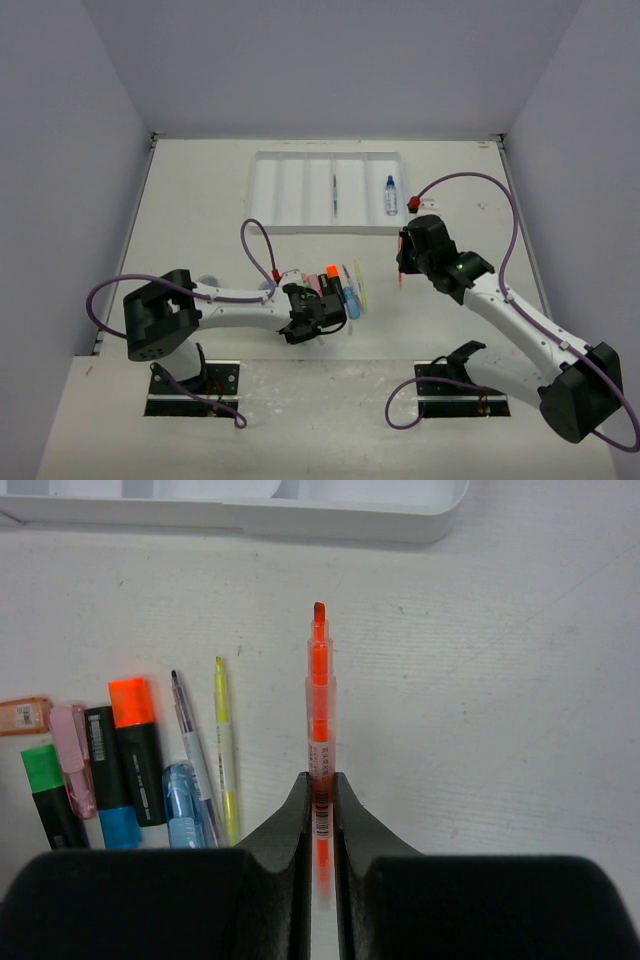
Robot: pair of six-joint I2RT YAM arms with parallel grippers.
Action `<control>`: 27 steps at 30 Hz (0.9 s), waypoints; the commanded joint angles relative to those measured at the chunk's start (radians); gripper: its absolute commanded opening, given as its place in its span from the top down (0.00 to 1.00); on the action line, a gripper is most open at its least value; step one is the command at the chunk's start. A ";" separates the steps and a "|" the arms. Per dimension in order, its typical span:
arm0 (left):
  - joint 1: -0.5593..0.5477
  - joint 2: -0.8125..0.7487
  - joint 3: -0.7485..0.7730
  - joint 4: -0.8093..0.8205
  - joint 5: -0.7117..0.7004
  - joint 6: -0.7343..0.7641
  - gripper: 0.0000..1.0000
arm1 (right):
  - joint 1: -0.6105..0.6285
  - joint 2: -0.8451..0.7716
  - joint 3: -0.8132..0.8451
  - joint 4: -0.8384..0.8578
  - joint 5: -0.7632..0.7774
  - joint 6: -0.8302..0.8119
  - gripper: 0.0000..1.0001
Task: Sort the stationery into containers
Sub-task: Close the pen cap on the pen.
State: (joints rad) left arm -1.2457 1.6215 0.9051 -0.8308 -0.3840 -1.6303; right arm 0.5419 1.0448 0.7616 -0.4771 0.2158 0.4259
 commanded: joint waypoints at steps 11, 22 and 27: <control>0.109 -0.184 0.013 -0.092 -0.199 0.097 0.97 | -0.003 -0.013 -0.007 0.055 -0.067 -0.019 1.00; 0.644 -0.330 0.266 0.255 0.153 0.881 1.00 | -0.003 -0.173 -0.111 0.377 -0.738 -0.064 1.00; 0.828 -0.440 0.252 0.446 0.546 1.027 1.00 | 0.018 -0.147 -0.179 0.787 -1.051 0.183 1.00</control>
State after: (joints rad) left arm -0.5070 1.2805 1.1443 -0.5776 -0.2002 -0.8215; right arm 0.5394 0.8801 0.6242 -0.0853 -0.4873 0.4263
